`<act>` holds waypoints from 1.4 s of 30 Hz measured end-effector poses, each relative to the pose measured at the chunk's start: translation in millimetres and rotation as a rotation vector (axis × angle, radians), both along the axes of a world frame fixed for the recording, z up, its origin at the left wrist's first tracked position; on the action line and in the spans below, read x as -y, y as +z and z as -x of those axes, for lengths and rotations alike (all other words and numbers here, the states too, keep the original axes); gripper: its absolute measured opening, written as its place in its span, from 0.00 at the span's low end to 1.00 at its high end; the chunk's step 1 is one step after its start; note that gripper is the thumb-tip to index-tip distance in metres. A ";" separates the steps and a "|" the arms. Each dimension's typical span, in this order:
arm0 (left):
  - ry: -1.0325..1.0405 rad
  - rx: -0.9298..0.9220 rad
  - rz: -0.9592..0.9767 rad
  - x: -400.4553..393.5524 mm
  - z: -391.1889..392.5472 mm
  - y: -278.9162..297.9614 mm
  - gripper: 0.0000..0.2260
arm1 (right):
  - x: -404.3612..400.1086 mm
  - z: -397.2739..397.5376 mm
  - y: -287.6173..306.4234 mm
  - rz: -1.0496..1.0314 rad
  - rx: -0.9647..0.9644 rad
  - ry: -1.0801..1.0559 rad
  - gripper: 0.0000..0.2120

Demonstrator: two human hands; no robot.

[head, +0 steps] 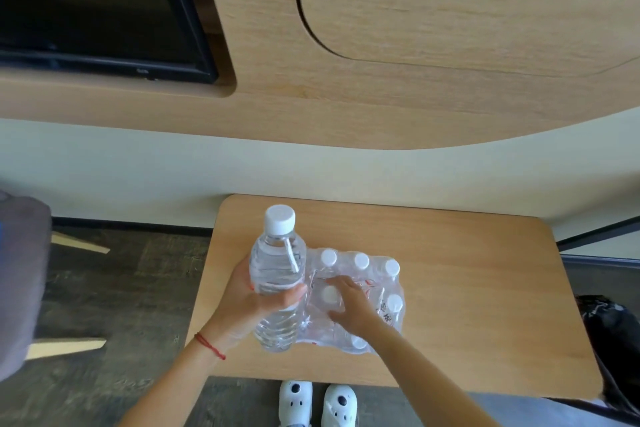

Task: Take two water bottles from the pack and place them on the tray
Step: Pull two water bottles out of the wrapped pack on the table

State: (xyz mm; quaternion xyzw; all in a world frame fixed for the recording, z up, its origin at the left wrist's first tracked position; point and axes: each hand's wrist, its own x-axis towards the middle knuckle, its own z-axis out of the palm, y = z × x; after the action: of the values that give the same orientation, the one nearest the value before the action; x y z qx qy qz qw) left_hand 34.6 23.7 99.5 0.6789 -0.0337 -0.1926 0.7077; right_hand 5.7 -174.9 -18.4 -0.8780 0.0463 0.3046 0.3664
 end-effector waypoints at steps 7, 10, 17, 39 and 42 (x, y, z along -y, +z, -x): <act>0.010 -0.011 -0.013 7.1 -1.5 -7.6 0.17 | -9.8 -1.8 -30.9 -0.016 0.187 -0.134 0.26; 0.009 -0.009 -0.023 10.0 -1.4 -8.7 0.17 | -7.1 -1.8 -31.6 -0.026 0.230 -0.123 0.24; 0.018 -0.040 -0.015 7.6 2.0 -7.4 0.19 | 2.0 11.5 0.7 -0.041 0.399 -0.199 0.24; -0.205 0.171 -0.026 104.1 -4.0 150.8 0.20 | 76.8 65.3 317.2 -0.703 0.798 -0.899 0.15; -0.304 0.221 -0.062 145.9 13.0 164.7 0.19 | 105.8 99.9 324.7 -0.617 0.883 -1.051 0.10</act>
State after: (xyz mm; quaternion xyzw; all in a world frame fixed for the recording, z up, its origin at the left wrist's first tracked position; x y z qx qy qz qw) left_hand 21.5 -122.2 264.3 0.7045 -0.2074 -0.2228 0.6412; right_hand -94.2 -280.7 306.3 -0.6384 0.2205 -0.2915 0.6774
